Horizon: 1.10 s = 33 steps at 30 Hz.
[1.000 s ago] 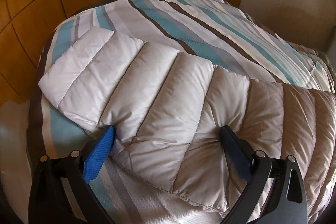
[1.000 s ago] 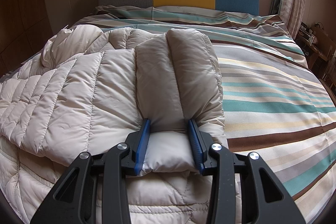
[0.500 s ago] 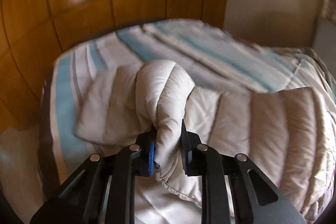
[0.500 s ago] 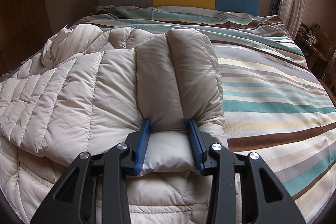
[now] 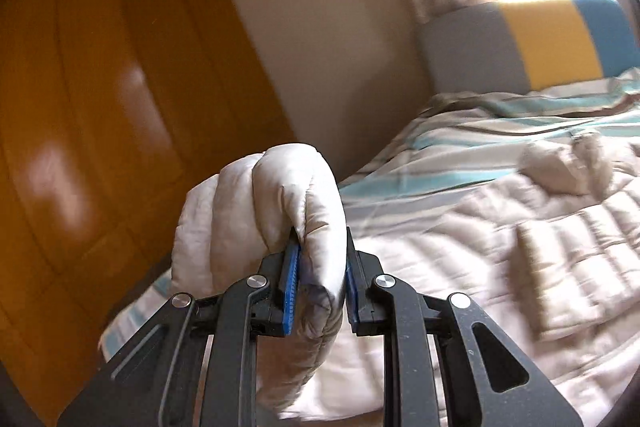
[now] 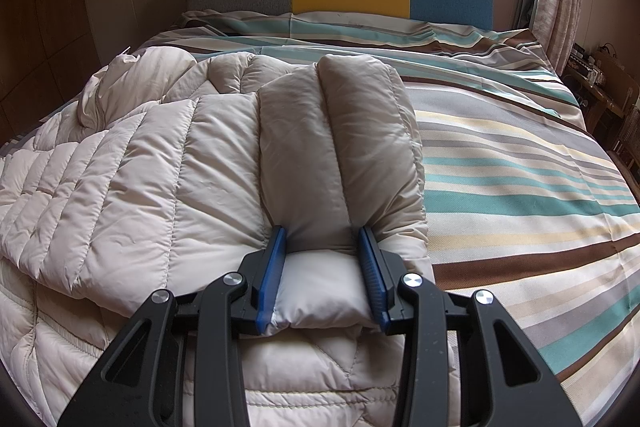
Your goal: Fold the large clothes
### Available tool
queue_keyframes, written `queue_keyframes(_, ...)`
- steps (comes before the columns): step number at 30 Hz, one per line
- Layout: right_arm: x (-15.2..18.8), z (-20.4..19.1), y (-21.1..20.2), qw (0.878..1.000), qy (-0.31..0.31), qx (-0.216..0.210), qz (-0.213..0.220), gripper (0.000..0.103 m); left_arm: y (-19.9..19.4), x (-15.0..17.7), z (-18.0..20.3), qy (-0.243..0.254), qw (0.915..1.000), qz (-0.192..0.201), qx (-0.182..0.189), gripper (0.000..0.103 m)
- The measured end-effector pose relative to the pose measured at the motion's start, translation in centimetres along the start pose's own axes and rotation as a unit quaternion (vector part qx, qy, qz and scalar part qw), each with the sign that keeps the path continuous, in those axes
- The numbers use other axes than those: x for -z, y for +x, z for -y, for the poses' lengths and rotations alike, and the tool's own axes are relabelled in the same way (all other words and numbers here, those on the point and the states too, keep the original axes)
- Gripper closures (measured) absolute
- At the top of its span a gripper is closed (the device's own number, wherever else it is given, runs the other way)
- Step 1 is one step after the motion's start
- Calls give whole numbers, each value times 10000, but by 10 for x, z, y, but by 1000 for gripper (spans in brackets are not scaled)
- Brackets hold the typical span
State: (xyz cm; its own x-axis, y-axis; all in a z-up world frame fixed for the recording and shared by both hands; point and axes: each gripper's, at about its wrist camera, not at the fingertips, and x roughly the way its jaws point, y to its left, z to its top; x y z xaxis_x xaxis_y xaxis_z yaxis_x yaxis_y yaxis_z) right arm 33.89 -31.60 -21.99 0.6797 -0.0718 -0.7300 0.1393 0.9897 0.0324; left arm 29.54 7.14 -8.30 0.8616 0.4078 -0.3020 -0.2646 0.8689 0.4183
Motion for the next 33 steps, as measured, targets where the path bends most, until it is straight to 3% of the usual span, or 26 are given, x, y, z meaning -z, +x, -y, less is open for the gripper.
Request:
queue_keyframes(3,0,0,0,10000,3,-3,0,66,-11,-9,21,155,9994,214,205,84)
queue_keyframes(10,0,0,0,10000,5,-4,1,66,-53,-28,93,475,9906,465,1195,84)
queue_keyframes(14,0,0,0,10000,10,-9,1,66,-68,-24,137,886,9810,339,1690,84)
queue_keyframes(19,0,0,0,10000,10,-7,2,66,-77,-6,173,1412,9684,133,2053,84)
queue_keyframes(22,0,0,0,10000,5,0,2,66,-85,6,190,1795,9559,134,2320,67)
queue_keyframes(24,0,0,0,10000,7,-1,2,66,-98,13,198,1962,9427,304,2680,39)
queue_keyframes(25,0,0,0,10000,5,1,2,66,-104,14,200,2055,9385,423,2743,35)
queue_keyframes(29,0,0,0,10000,5,4,2,66,-127,25,209,2443,9210,791,2930,35)
queue_keyframes(33,0,0,0,10000,7,4,3,66,-140,26,206,2423,9091,899,3266,35)
